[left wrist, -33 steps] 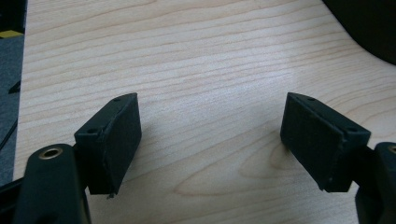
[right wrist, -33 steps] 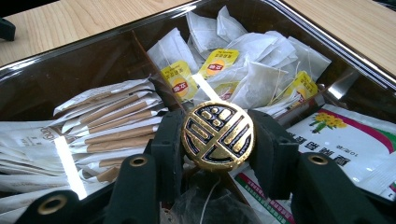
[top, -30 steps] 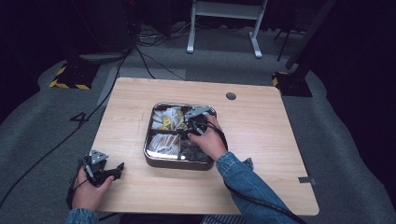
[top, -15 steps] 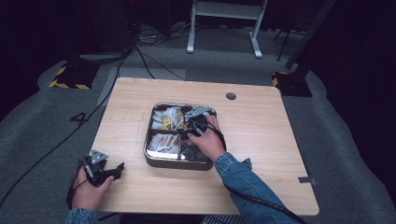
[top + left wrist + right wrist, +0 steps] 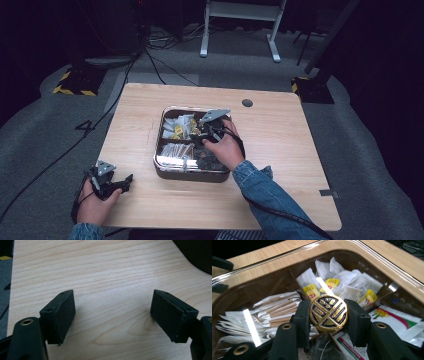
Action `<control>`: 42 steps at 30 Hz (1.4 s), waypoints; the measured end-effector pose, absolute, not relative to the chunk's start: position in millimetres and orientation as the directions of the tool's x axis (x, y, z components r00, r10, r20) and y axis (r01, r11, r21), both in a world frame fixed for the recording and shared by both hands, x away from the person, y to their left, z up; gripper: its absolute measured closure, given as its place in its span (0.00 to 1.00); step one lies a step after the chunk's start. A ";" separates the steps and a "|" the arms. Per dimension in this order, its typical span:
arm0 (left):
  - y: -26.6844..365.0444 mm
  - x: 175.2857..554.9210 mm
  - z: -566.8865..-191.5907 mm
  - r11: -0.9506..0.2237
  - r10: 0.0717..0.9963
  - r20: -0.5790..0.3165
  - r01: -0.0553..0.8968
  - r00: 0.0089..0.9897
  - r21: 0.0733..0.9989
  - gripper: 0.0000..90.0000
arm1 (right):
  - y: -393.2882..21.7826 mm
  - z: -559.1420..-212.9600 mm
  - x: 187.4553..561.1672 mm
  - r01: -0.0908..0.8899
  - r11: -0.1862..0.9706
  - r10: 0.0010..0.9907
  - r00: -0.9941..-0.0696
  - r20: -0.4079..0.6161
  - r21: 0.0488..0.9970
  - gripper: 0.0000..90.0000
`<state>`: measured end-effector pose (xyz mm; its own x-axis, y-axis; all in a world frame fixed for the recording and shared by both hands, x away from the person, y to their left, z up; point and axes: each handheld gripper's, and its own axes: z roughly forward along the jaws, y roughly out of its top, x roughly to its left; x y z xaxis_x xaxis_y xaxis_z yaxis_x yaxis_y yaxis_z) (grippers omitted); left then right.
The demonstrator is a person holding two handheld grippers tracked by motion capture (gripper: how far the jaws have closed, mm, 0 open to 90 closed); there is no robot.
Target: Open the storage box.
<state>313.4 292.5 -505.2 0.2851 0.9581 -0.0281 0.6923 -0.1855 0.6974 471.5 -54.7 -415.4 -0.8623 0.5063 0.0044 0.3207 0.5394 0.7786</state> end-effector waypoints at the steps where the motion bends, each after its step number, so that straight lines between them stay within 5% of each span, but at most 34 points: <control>1: 292.5 313.4 -505.2 -0.186 0.958 -0.028 0.692 0.285 0.697 0.23 | -55.3 -412.8 471.1 0.319 0.539 0.506 -0.863 0.003 0.780 0.66; 20: 293.3 312.2 -502.9 -0.202 0.953 -0.025 0.691 0.303 0.694 0.31 | -96.7 -366.3 456.5 0.275 0.492 0.515 -0.857 -0.021 0.826 0.66; 42: 291.1 324.5 -487.1 -0.194 0.958 -0.008 0.667 0.287 0.719 0.34 | -189.9 -354.6 450.5 0.342 0.440 0.637 -0.770 -0.021 0.830 0.66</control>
